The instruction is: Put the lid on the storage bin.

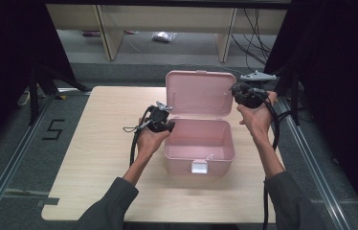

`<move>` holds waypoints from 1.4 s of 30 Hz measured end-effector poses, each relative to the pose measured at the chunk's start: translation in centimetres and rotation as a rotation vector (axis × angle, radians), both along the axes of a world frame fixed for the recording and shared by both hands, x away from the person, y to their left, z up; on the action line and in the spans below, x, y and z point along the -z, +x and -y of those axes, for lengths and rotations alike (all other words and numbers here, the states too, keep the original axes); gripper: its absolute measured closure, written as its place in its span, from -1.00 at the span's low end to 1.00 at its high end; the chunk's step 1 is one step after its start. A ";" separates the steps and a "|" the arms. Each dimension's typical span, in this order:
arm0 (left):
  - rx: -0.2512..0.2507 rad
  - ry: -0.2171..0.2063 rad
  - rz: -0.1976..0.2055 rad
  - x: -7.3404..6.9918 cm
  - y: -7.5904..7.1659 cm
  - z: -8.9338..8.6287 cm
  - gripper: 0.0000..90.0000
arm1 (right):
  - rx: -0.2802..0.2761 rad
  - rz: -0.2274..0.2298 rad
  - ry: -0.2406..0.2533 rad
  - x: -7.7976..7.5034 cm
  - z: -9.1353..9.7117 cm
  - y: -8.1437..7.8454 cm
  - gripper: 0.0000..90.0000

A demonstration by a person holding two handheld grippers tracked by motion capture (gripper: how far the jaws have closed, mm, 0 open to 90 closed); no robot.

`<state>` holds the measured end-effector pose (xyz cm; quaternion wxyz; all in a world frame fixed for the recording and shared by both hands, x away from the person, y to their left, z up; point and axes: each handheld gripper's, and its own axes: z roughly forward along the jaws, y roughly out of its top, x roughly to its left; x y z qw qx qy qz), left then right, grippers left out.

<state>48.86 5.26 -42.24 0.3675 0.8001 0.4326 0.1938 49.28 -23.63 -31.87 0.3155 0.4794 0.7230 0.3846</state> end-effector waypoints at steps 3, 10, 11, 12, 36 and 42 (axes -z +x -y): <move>-0.002 -0.001 -0.001 0.0 0.1 0.1 0.68 | -0.013 0.015 0.002 0.0 0.3 -0.4 0.92; -0.009 -0.005 -0.004 0.0 0.2 0.2 0.67 | -0.019 0.033 0.020 0.1 0.5 -1.5 0.92; -0.017 -0.021 -0.004 0.0 0.2 0.3 0.67 | -0.026 0.043 0.026 0.2 0.6 -1.6 0.92; -0.015 -0.020 -0.003 0.0 0.2 0.3 0.67 | -0.019 0.037 0.027 0.1 0.6 -1.8 0.92; -0.022 -0.035 -0.006 0.1 0.3 0.0 0.68 | -0.041 0.073 0.011 0.4 0.8 -3.4 0.95; -0.018 -0.034 0.001 0.1 0.4 0.0 0.68 | -0.043 0.082 0.027 0.6 0.8 -3.9 0.95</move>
